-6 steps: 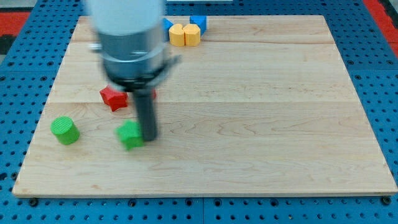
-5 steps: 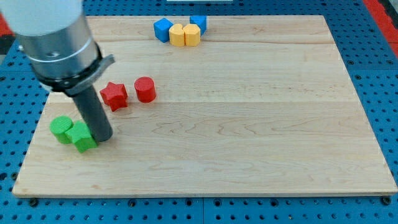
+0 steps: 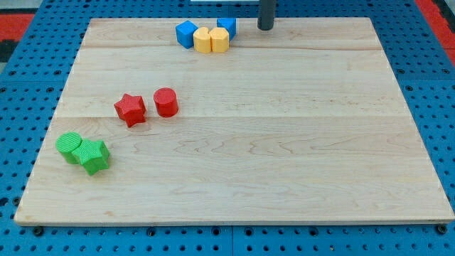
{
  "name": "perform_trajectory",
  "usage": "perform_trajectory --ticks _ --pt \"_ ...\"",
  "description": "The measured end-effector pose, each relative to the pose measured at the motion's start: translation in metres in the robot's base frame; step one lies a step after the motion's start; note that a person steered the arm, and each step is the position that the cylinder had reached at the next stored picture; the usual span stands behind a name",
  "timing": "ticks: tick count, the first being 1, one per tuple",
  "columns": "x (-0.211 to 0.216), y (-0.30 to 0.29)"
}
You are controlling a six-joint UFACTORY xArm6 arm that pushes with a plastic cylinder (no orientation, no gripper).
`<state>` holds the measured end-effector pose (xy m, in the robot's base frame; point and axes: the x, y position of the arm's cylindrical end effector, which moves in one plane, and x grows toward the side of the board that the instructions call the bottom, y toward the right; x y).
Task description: Move the group of blocks down a bit
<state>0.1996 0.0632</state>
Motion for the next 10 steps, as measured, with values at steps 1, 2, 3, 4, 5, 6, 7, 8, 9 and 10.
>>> perform_trajectory --ticks 1,2,3,4,5,6,7,8,9,10 --pt "-0.005 -0.034" --pt "-0.004 -0.069" --pt "0.011 -0.096" --pt "0.023 -0.111" --pt "0.012 -0.111" --pt "0.023 -0.130" --pt "0.046 -0.130" --pt "0.059 -0.126" --pt "0.089 -0.120" --pt "0.094 -0.115"
